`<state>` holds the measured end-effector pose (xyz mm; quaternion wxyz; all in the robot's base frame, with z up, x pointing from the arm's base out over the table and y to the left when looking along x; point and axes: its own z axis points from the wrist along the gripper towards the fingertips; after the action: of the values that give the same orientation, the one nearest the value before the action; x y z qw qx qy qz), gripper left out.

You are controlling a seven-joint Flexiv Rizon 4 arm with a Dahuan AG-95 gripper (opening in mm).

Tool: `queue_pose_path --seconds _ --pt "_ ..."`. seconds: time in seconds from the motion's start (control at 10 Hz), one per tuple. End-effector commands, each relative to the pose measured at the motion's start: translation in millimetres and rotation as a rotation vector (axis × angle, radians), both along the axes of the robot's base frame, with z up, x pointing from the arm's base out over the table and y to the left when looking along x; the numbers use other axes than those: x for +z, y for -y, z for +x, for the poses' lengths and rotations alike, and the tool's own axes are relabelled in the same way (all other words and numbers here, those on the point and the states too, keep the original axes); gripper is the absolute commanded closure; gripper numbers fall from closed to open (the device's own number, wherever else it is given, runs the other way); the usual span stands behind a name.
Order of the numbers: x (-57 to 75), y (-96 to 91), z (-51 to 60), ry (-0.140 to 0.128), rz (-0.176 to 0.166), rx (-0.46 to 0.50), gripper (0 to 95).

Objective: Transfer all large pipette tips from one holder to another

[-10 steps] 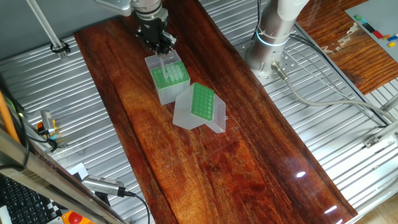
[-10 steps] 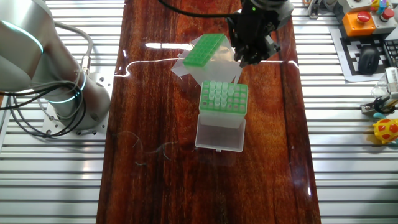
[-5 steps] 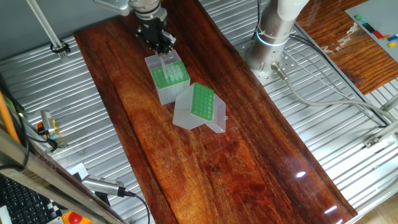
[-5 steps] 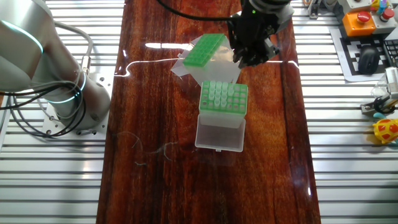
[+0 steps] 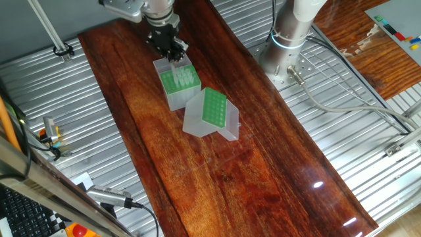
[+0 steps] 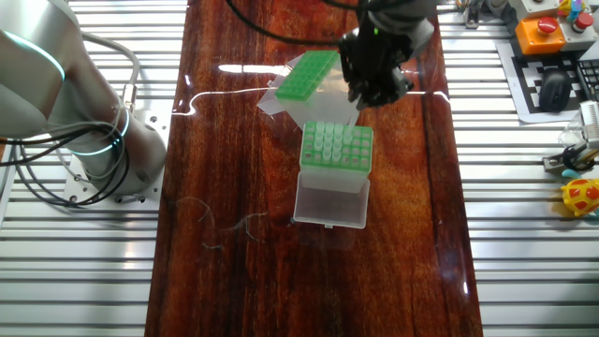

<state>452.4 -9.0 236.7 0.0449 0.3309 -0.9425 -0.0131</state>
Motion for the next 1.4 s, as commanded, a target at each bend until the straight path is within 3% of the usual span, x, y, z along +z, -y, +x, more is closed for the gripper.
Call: queue_pose_path --seconds 0.1,0.2,0.3,0.6,0.9,1.1,1.4 --pt "-14.1 -0.1 -1.6 0.003 0.002 0.003 95.0" --pt "-19.8 0.1 -1.5 0.007 0.004 0.009 57.0" --pt "-23.3 0.3 -1.4 0.013 0.007 0.017 38.0" --pt "-24.0 -0.6 -1.4 0.013 0.006 0.02 38.0" --pt "-22.4 3.8 -1.7 0.02 0.0 0.019 95.0" --pt "-22.4 3.8 -1.7 0.018 0.015 0.014 95.0" --pt "-22.4 3.8 -1.7 0.001 -0.028 -0.033 95.0"
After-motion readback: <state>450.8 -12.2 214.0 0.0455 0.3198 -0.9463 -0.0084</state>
